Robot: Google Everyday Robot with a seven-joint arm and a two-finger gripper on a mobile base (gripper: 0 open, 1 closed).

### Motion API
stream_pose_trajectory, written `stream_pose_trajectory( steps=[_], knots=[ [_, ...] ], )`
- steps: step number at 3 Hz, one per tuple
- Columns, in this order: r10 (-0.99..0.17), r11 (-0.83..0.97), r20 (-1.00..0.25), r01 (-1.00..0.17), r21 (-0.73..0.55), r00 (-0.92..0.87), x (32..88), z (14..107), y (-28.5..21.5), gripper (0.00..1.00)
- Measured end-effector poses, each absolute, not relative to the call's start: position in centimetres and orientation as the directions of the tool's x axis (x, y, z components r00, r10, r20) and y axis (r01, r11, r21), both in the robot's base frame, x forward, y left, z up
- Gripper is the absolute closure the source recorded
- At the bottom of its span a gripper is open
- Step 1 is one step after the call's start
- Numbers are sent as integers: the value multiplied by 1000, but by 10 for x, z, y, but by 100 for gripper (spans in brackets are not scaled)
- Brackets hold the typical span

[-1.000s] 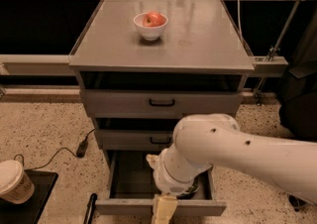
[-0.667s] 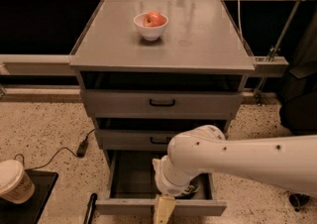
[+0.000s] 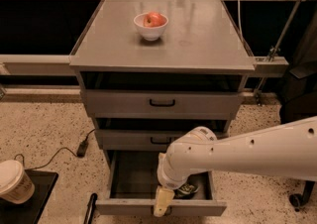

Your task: Pick green jalapeno chip bag from bottom drawer and place on counter

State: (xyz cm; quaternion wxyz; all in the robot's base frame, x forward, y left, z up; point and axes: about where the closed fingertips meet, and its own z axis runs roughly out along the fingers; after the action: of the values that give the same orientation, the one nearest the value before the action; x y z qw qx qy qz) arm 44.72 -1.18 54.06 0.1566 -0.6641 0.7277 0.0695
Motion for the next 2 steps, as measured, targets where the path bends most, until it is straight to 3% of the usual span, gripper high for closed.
stream_pose_trajectory(
  steps=[2],
  knots=[
    [-914,131,-400,-982,-134,-68,499,476,-41,0]
  ],
)
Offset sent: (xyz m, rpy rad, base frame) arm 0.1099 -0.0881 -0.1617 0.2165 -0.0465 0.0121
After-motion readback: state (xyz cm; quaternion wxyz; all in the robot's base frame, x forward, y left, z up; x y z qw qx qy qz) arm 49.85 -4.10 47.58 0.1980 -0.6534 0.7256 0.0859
